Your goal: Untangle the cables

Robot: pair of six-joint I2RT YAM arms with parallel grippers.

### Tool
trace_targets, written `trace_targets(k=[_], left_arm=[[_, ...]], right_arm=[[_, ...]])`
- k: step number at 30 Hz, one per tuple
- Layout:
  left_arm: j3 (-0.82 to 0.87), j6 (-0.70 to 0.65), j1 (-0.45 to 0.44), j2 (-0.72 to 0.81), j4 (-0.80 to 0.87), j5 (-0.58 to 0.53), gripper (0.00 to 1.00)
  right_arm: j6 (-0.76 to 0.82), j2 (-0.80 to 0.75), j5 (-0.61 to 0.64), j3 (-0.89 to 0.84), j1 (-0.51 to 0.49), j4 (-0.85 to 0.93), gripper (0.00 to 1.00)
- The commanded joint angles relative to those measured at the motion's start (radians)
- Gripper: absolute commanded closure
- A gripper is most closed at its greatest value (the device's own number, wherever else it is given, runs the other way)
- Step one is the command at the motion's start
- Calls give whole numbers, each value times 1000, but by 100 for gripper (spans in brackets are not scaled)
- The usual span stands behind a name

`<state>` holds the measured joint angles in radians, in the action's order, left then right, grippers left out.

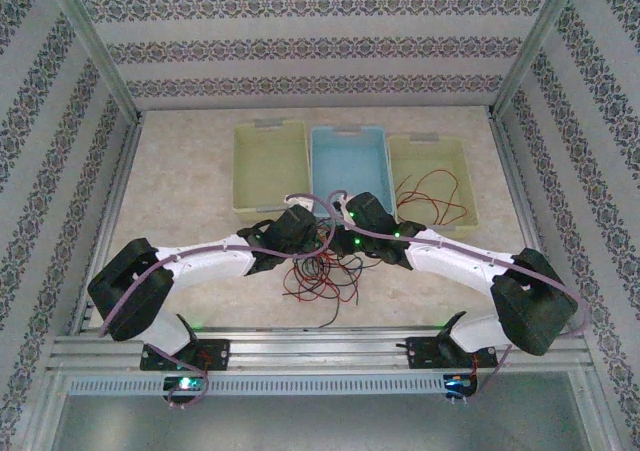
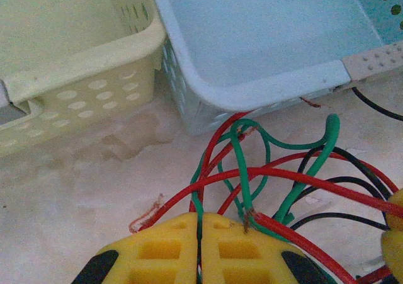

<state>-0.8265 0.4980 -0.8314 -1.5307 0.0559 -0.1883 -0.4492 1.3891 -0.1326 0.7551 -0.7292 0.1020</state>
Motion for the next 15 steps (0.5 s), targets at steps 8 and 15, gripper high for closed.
trace_targets(k=[8,15], left_arm=[[-5,28,-11,-12,19,-76,93],[-3,59,6,-35,32,-80,95]], right_arm=[[-18,-247,294,-57,33,1,100],[-43,-496,510,-68,147,122,100]])
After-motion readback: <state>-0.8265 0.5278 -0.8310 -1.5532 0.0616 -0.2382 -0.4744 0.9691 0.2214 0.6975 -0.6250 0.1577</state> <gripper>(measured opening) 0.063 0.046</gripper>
